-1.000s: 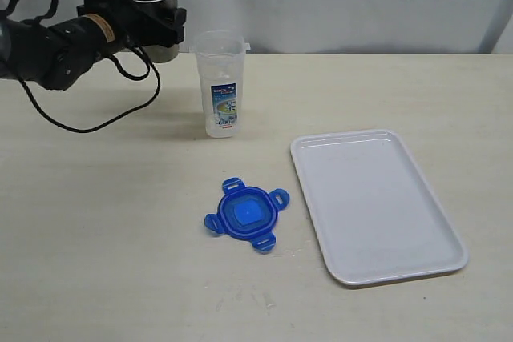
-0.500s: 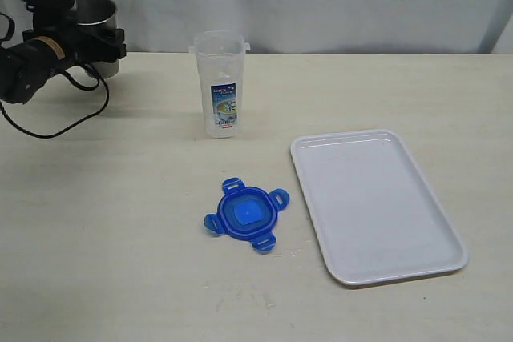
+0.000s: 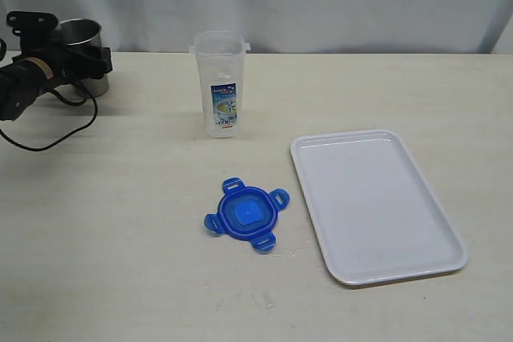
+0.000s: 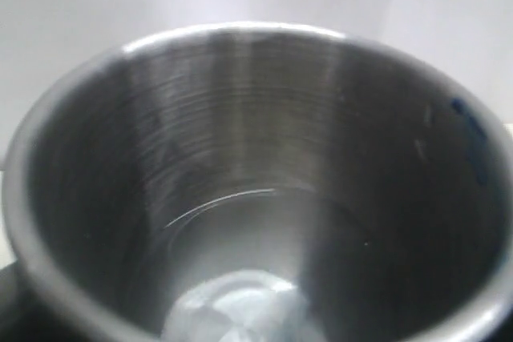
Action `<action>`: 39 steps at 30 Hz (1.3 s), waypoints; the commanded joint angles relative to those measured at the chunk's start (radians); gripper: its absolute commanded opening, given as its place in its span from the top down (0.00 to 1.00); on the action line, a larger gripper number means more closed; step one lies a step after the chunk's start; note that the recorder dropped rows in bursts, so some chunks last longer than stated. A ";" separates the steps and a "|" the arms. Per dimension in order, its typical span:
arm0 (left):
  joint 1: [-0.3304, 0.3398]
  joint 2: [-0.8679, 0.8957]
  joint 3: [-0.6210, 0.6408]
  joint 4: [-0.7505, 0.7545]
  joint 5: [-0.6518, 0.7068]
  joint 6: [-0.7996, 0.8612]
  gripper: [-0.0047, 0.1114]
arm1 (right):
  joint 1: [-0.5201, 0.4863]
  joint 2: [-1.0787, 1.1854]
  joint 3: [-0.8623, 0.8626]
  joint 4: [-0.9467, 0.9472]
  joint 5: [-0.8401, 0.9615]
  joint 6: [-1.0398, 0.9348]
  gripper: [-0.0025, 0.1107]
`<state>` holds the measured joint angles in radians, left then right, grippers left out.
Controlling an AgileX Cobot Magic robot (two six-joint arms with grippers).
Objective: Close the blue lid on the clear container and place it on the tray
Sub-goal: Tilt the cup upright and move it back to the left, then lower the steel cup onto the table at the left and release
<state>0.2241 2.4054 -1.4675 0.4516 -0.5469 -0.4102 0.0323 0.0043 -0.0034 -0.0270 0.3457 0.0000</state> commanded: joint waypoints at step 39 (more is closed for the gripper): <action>0.000 -0.018 -0.013 0.059 0.029 -0.018 0.22 | -0.007 -0.004 0.003 0.005 -0.002 -0.008 0.94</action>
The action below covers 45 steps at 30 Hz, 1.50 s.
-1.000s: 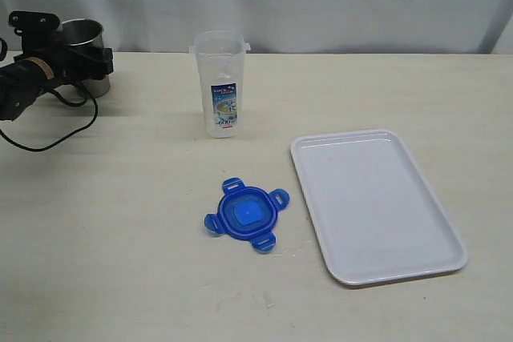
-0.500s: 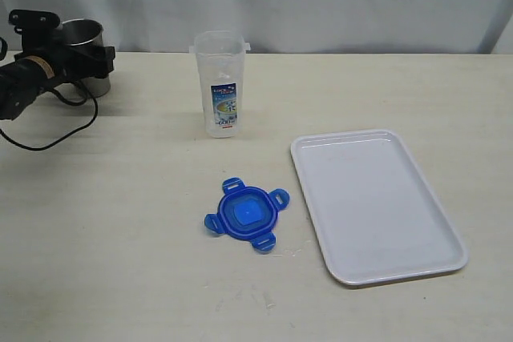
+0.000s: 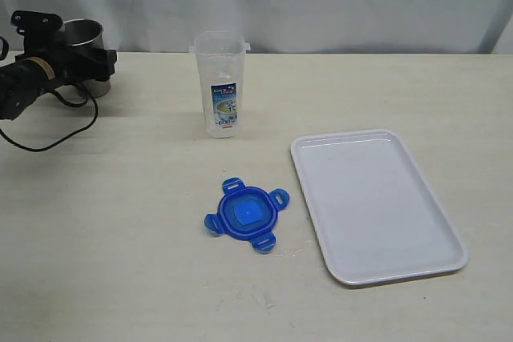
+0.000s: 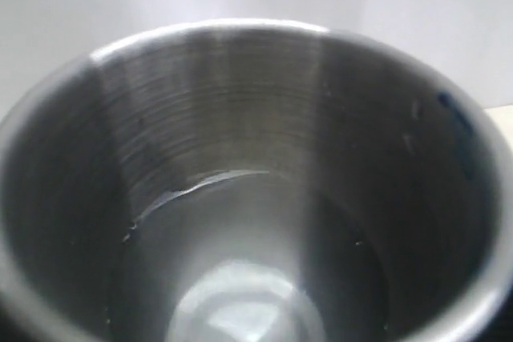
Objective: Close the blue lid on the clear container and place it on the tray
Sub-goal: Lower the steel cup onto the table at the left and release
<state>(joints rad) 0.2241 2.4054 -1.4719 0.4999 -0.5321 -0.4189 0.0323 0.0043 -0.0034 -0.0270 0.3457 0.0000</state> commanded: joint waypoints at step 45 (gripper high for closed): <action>-0.004 -0.056 -0.008 0.168 0.139 -0.158 0.05 | -0.007 -0.004 0.003 0.005 -0.002 -0.008 0.94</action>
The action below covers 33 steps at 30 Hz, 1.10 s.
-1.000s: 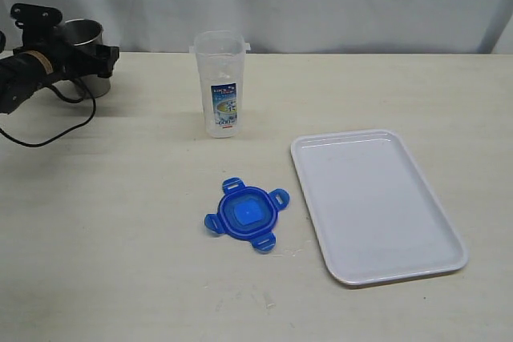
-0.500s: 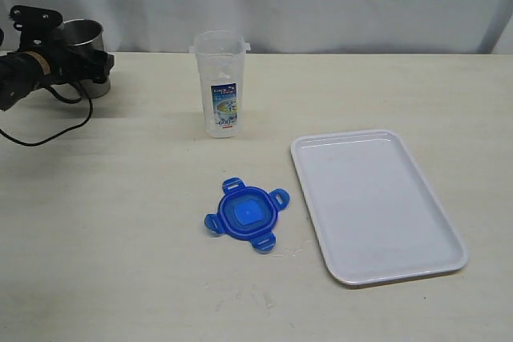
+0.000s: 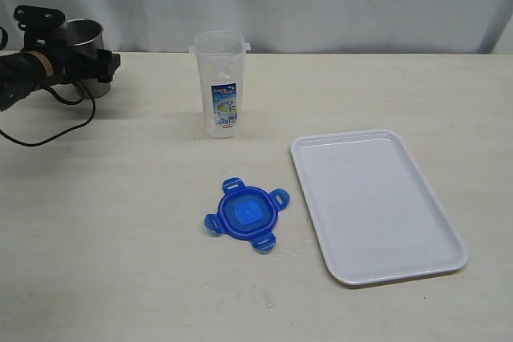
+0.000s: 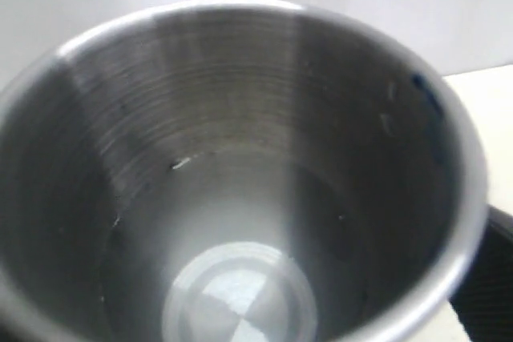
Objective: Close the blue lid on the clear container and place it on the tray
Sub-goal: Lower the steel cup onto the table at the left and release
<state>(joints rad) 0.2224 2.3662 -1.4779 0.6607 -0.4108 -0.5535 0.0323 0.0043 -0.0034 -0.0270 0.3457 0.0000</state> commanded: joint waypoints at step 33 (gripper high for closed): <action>-0.002 -0.128 0.175 0.016 -0.019 -0.019 0.05 | -0.007 -0.004 0.003 0.005 -0.002 -0.008 0.94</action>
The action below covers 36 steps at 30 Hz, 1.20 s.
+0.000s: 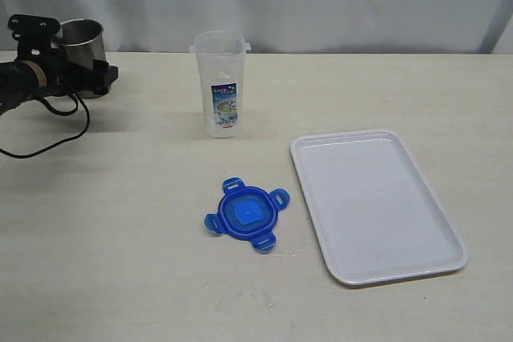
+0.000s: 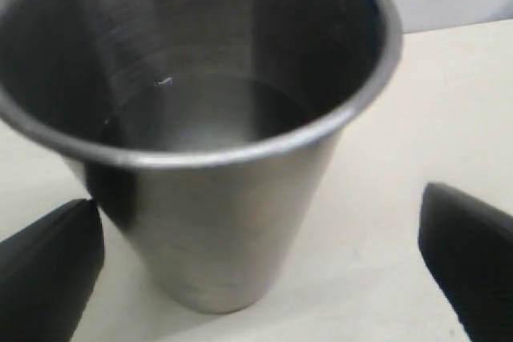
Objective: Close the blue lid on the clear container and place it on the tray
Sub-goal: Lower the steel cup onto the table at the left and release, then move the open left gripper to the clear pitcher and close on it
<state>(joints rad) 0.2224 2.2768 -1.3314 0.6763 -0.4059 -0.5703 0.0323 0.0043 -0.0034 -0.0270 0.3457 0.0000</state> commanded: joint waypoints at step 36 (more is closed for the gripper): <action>-0.148 -0.281 0.491 0.311 -0.590 0.209 0.05 | -0.007 -0.004 0.003 0.005 -0.002 -0.008 0.94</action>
<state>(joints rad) 0.1067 2.0037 -0.8422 1.0974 -1.0420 -0.4301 0.0323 0.0043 -0.0034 -0.0270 0.3457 0.0000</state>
